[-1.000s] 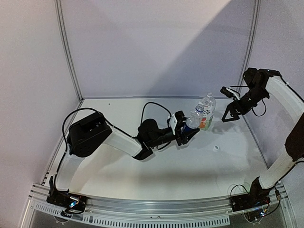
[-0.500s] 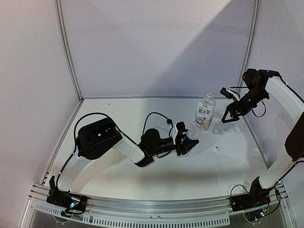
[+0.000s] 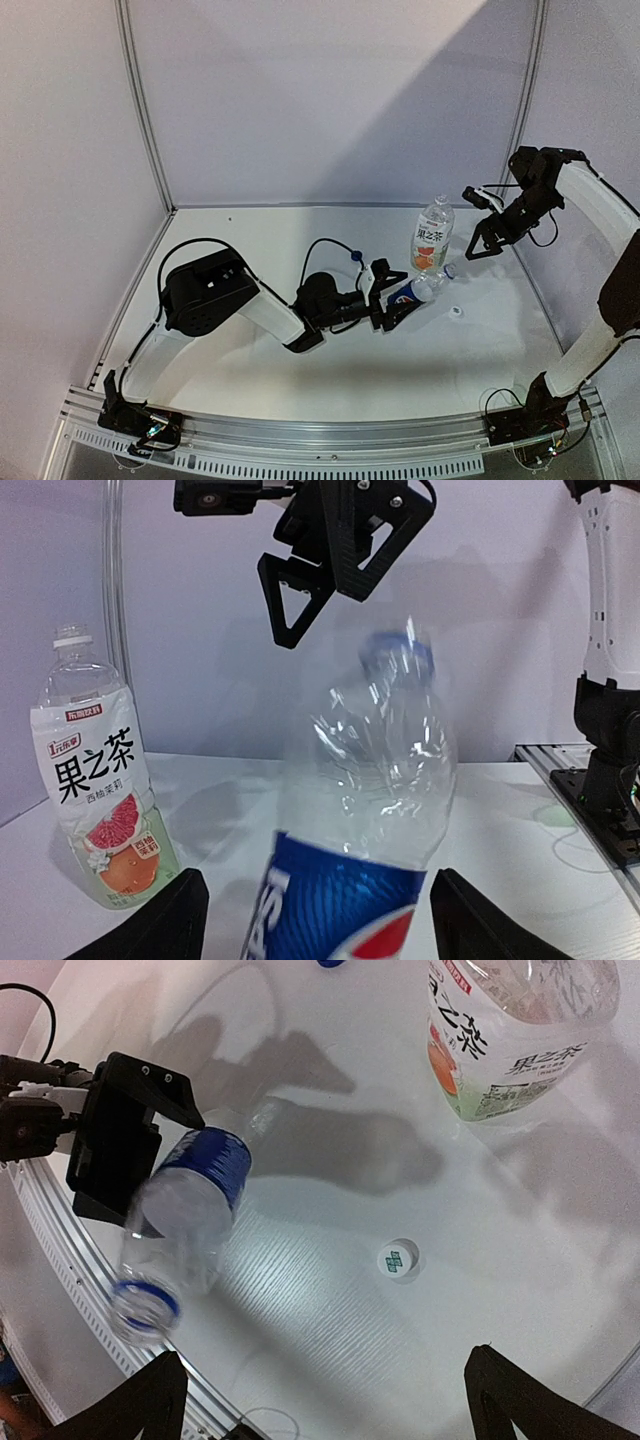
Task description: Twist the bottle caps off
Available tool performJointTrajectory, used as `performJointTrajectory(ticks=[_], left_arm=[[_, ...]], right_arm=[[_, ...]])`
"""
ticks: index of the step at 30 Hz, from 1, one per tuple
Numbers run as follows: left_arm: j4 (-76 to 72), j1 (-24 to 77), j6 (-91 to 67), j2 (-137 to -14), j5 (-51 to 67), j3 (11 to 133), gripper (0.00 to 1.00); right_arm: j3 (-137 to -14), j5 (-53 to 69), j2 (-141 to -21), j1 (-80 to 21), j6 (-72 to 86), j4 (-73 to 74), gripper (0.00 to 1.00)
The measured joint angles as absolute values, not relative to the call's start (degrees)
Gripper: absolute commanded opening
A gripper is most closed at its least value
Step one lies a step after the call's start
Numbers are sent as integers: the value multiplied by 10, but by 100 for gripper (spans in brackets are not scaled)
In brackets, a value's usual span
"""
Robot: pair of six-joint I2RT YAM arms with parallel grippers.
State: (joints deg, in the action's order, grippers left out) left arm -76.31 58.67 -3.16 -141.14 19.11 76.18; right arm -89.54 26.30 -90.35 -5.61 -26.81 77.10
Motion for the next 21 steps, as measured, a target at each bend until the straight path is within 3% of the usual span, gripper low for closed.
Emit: performJointTrajectory(ticks=[5, 13, 16, 21], left_arm=[[-764, 587, -32, -1411, 194, 762, 72], [-741, 586, 4, -1400, 220, 738, 81], [-689, 582, 39, -1349, 225, 687, 83], [-549, 570, 100, -1202, 232, 628, 83]], right_arm=[[-895, 266, -904, -56, -268, 771, 99], [-891, 267, -904, -56, -271, 771, 99], [-868, 269, -900, -56, -288, 766, 99], [-725, 224, -862, -50, -357, 758, 99]])
